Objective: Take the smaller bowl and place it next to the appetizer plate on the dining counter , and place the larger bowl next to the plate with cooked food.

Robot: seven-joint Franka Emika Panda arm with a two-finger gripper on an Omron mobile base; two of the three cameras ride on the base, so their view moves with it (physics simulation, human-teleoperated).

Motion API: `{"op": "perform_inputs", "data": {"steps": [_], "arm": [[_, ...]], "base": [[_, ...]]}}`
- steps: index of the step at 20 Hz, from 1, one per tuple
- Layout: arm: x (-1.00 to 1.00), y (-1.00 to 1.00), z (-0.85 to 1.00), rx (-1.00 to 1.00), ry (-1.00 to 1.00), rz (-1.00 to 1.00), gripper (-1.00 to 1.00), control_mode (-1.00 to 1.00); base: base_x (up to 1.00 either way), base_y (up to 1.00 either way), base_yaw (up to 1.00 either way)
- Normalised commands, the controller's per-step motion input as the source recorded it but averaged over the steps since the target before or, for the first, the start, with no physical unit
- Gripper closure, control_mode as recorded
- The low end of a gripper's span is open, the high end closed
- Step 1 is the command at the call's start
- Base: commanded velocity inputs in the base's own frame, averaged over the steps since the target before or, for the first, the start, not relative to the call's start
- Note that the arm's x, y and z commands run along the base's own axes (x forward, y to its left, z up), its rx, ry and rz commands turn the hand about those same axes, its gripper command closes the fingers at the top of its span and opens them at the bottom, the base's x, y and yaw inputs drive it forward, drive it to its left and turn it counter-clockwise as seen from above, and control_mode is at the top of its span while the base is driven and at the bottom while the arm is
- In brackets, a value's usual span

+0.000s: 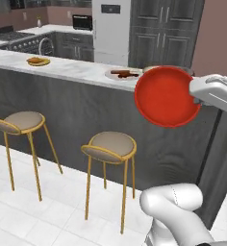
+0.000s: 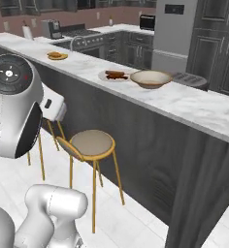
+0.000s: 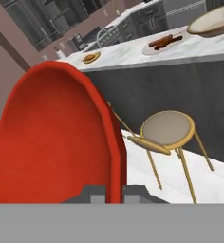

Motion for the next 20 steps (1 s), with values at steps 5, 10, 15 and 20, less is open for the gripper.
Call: {"op": "perform_inputs", "data": {"steps": [5,10,15,20], "arm": [[0.0,0.0,0.0,0.0,0.0,0.0,1.0,1.0],[0.0,0.0,0.0,0.0,0.0,0.0,1.0,1.0],[0.0,0.0,0.0,0.0,0.0,0.0,1.0,1.0],[0.0,0.0,0.0,0.0,0.0,0.0,1.0,1.0]], "base": [[0.0,1.0,-0.25],[0.51,1.0,-0.3],[0.85,1.0,-0.38],[0.83,1.0,-0.38]]}}
